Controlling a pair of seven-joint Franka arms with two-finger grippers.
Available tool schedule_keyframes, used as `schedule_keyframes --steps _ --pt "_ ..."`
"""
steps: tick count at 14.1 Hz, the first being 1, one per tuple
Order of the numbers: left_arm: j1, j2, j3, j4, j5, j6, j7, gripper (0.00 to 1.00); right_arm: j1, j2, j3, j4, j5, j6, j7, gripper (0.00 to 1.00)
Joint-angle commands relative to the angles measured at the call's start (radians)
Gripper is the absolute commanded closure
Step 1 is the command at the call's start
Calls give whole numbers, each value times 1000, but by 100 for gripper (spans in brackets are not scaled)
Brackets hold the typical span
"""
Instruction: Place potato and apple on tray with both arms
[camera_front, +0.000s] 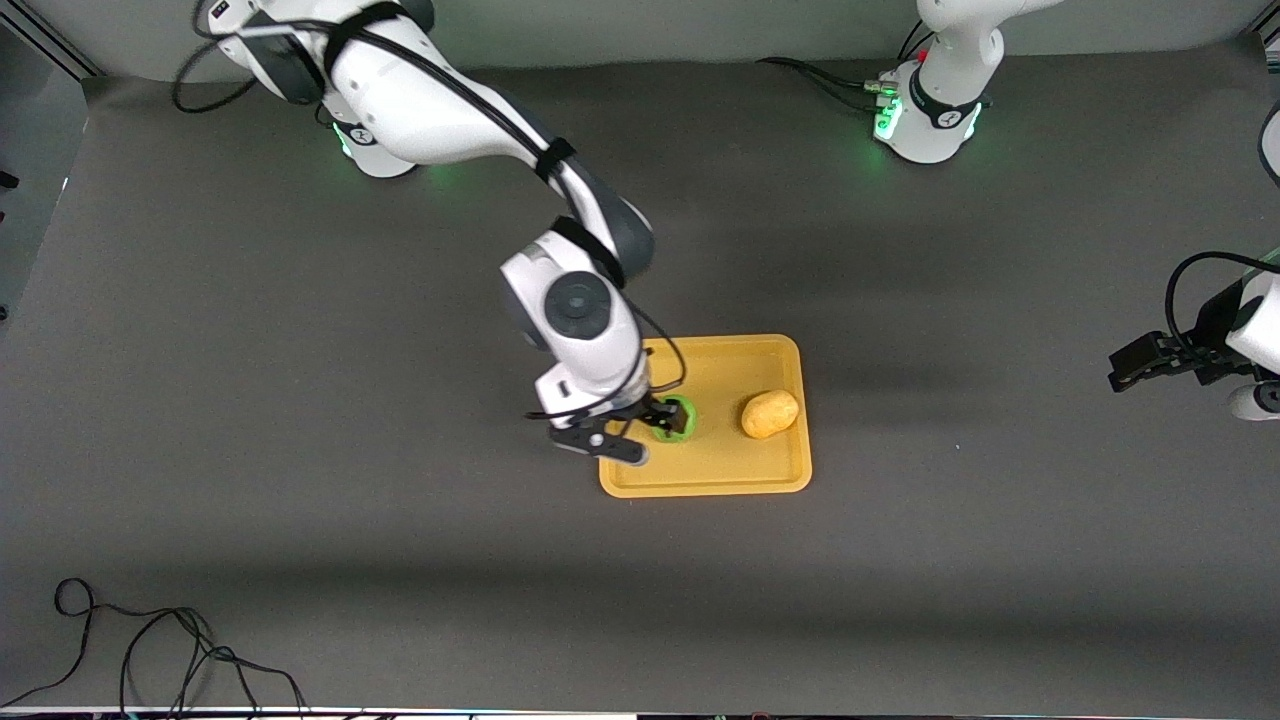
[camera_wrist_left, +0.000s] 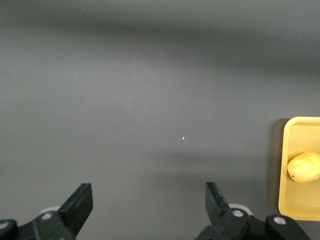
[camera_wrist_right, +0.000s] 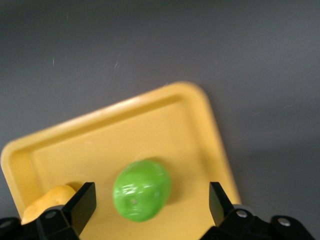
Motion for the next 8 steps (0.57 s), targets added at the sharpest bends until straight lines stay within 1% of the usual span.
schedule_keyframes --steps 1,2,3,4,6,8 --pt "5 -28 -6 34 -14 -69 14 0 -94 -270 -6 -319 -13 4 -161 0" --pt "3 -30 -6 40 -13 -82 13 0 -128 -330 -29 -374 -12 0 -232 0" --pt "0 -31 -6 45 -13 -96 14 0 -154 -381 -49 -411 -10 -9 -272 0" --pt "0 -36 -6 48 -8 -109 14 0 -169 -424 -70 -434 -10 -46 -309 0" --pt "-3 -37 -7 48 -8 -109 11 0 -173 -484 -152 -435 -6 -130 -422 0" --pt "-4 -34 -7 46 -7 -106 11 0 -173 -551 -208 -428 -7 -210 -473 0"
